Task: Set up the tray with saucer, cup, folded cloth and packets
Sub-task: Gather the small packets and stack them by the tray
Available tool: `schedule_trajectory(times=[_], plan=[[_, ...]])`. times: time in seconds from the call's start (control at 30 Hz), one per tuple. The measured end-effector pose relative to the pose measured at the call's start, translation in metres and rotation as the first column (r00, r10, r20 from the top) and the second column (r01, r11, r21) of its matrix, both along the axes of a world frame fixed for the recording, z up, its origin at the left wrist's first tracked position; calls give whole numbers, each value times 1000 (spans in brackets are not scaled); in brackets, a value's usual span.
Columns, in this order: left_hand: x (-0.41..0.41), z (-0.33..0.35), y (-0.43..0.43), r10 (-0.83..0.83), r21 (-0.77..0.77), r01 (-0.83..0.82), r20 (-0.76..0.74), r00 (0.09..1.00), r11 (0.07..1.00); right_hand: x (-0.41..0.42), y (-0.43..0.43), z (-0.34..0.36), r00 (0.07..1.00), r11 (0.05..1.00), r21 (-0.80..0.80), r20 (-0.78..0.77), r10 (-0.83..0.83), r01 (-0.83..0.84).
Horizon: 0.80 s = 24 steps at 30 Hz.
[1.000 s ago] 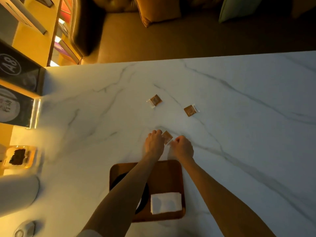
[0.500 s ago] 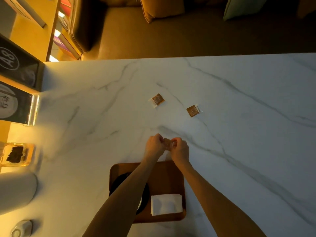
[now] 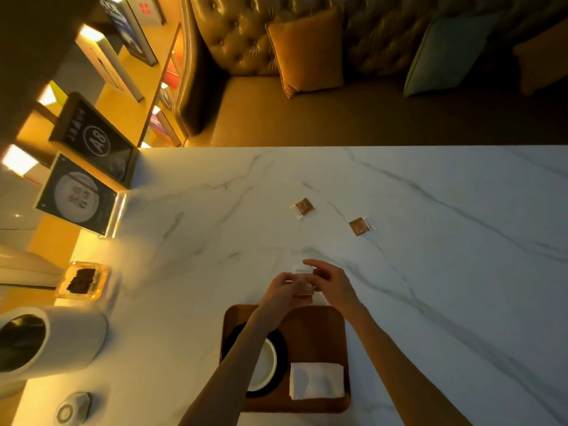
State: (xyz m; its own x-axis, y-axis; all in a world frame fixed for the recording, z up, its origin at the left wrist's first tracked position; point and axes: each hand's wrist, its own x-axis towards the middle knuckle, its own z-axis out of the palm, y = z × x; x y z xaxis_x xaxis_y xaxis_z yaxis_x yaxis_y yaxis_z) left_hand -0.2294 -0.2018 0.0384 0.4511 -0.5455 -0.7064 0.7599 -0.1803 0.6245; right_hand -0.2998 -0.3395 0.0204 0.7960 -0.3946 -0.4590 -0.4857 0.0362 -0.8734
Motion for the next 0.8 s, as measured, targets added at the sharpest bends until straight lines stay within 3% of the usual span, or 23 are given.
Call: schedule_trajectory(times=[0.1, 0.17, 0.3, 0.43, 0.63, 0.8], plan=[[11, 2, 10, -75, 74, 70, 69, 995, 995, 16, 2, 1, 983, 980, -80, -22, 181, -182], [23, -3, 13, -67, 128, 50, 133, 989, 990, 28, 3, -1, 978, 976, -65, -19, 208, -208], [55, -20, 4, 40, 258, -92, 198, 979, 962, 57, -4, -10, 988, 978, -146, -60, 141, -149], [86, -40, -10, 118, 218, -160, 192, 974, 963, 94, -31, -20, 989, 927, -361, -135, 53, -99], [122, -76, -32, 261, 210, -282, 121, 958, 936, 164, -79, -38, 968, 746, -622, -211, 134, -239], [135, -103, -40, 298, 217, -309, 80, 951, 926, 205, -106, -61, 897, 536, -719, -346, 276, -443]])
